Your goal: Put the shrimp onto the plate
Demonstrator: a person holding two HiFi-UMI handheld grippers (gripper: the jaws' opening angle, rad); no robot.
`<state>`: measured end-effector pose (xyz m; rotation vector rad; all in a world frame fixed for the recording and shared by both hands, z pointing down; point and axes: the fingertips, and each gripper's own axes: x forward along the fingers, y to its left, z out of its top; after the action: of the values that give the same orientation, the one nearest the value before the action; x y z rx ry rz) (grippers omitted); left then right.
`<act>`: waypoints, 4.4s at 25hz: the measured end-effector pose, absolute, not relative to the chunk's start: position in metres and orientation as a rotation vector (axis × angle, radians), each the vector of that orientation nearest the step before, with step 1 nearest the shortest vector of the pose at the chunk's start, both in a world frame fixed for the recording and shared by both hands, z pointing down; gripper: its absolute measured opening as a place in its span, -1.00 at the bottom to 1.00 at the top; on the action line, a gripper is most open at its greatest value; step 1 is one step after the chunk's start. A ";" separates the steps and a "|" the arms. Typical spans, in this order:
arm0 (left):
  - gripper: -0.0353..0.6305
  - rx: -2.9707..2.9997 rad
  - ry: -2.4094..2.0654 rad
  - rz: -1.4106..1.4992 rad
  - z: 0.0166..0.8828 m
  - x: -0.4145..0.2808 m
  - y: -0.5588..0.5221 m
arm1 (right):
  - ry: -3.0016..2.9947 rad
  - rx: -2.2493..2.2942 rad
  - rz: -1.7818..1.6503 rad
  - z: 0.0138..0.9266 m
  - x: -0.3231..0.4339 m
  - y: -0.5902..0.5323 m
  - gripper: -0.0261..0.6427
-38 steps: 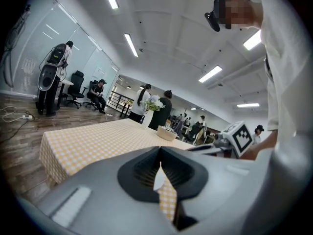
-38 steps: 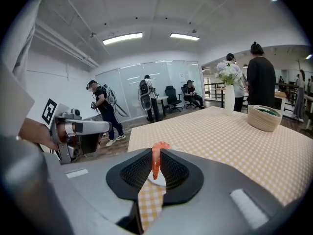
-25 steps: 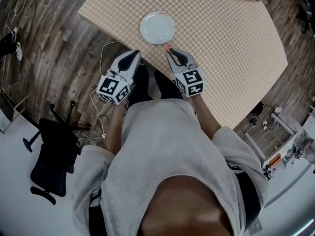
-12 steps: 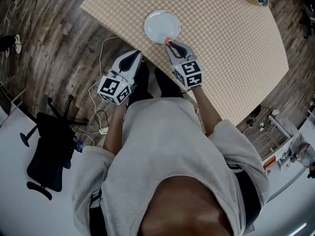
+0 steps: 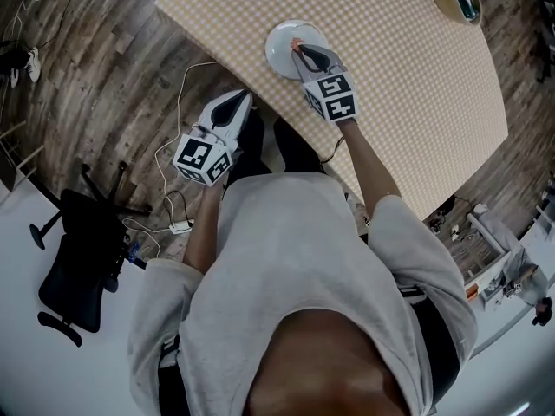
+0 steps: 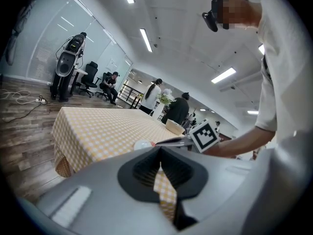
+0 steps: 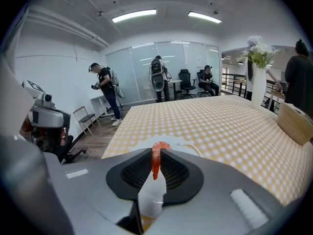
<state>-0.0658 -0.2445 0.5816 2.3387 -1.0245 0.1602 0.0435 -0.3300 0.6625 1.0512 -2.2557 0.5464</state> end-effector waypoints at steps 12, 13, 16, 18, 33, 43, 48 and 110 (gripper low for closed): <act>-0.87 2.331 -1.037 0.145 0.582 -0.072 -0.245 | -2.144 0.987 0.517 0.683 0.041 -0.339 -0.76; -0.87 2.330 -1.038 0.144 0.582 -0.073 -0.245 | -2.133 0.981 0.511 0.684 0.040 -0.340 -0.76; -0.87 2.326 -1.042 0.142 0.582 -0.073 -0.245 | -2.096 0.959 0.510 0.691 0.040 -0.339 -0.76; -0.87 2.323 -1.047 0.139 0.583 -0.076 -0.246 | -2.077 0.950 0.514 0.696 0.039 -0.339 -0.76; -0.87 2.325 -1.062 0.126 0.581 -0.087 -0.247 | -2.075 0.931 0.531 0.697 0.036 -0.339 -0.72; -0.87 2.357 -1.063 0.112 0.569 -0.087 -0.245 | -2.114 0.947 0.523 0.678 0.031 -0.336 -0.58; -0.87 2.393 -1.056 0.103 0.556 -0.083 -0.249 | -2.122 0.978 0.501 0.663 0.036 -0.336 -0.67; -0.87 2.769 -0.934 0.090 0.463 -0.019 0.055 | -2.511 1.450 0.238 0.485 0.067 0.040 -0.93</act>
<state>-0.0189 0.0550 0.4628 2.7688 -0.9343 0.0901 0.0674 0.0401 0.4853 1.4495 -2.5110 0.2376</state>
